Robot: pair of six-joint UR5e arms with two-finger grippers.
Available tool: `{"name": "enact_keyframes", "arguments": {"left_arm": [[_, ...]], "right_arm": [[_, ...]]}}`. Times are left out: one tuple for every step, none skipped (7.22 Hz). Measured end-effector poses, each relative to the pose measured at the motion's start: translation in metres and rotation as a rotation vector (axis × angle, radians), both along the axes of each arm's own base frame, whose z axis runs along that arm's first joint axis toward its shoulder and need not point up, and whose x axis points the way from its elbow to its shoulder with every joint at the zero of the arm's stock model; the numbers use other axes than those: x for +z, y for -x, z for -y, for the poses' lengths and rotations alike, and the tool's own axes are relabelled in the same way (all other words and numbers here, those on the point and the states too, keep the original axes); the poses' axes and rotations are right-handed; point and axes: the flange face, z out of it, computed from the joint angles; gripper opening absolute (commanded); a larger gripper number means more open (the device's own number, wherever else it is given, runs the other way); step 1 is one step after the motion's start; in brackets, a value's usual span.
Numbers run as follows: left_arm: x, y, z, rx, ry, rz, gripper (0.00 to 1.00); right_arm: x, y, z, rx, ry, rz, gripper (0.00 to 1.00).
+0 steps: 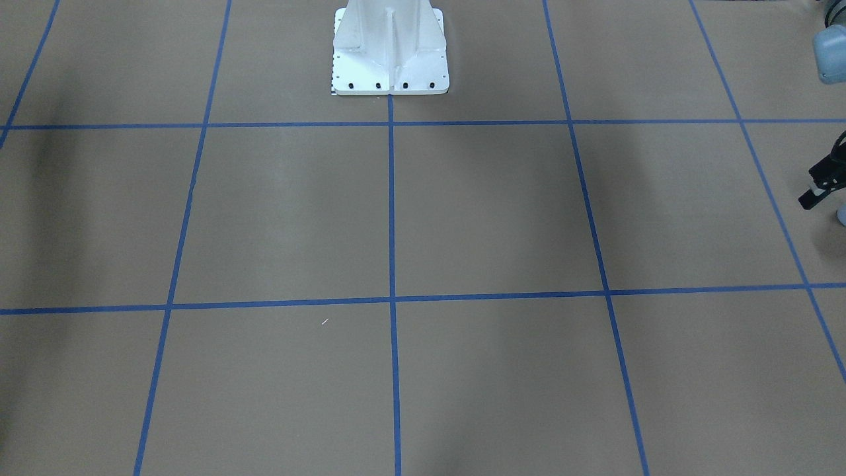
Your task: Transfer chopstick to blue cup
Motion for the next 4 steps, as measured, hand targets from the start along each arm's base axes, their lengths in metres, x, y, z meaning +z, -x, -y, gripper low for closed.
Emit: {"name": "enact_keyframes", "arguments": {"left_arm": [[-0.002, 0.0, -0.006, 0.004, -0.001, -0.005, 0.98], [-0.002, 0.001, -0.013, 0.004, 0.001, -0.005, 0.98], [0.002, 0.002, -0.018, 0.003, 0.011, -0.005, 0.98], [0.009, 0.002, -0.022, 0.005, 0.022, -0.005, 0.98]], "right_arm": [[0.007, 0.001, -0.012, 0.005, 0.017, -0.002, 1.0], [0.017, 0.0, -0.031, 0.007, 0.015, -0.002, 1.0], [0.027, -0.001, -0.044, 0.007, -0.003, 0.0, 1.0], [0.038, -0.001, -0.048, 0.004, -0.029, 0.003, 1.0]]}}
